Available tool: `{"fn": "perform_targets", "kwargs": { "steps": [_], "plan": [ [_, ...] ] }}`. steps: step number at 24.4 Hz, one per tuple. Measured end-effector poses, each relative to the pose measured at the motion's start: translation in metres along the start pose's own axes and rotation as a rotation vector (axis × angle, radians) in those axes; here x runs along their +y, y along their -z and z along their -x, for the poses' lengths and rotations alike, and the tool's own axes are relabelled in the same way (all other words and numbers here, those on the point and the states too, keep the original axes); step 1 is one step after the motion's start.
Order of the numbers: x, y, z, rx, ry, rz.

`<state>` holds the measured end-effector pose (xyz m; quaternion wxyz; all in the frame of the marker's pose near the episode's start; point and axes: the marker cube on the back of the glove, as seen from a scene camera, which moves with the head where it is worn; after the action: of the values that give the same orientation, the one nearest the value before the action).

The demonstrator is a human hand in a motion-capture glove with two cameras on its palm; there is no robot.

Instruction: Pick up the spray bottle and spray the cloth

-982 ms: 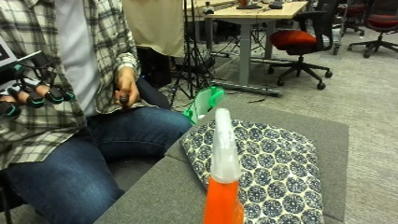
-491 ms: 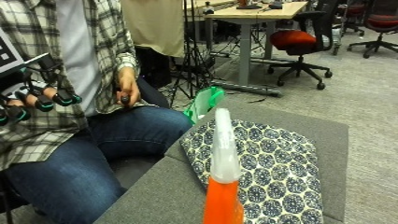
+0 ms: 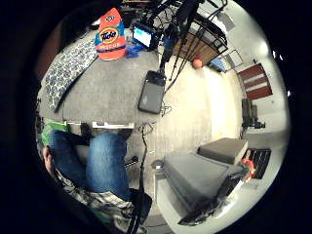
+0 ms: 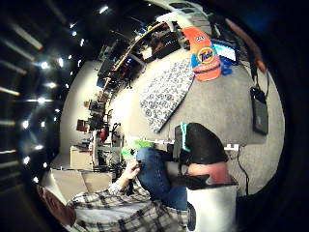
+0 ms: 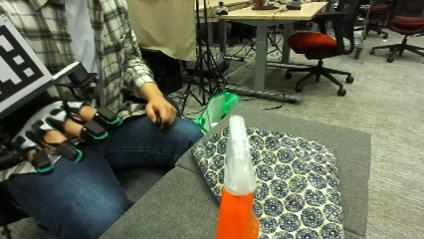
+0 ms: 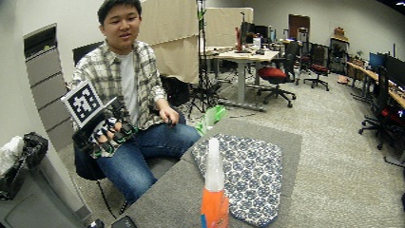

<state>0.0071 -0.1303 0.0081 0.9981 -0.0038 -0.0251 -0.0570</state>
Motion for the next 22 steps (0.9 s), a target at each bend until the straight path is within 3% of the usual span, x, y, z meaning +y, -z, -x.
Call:
{"fn": "perform_targets", "kwargs": {
  "steps": [13, 22],
  "plan": [
    [-0.165, -0.028, -0.048, -0.192, 0.112, 0.038],
    [-0.215, -0.059, -0.055, -0.453, 0.023, -0.034]
  ]
}}
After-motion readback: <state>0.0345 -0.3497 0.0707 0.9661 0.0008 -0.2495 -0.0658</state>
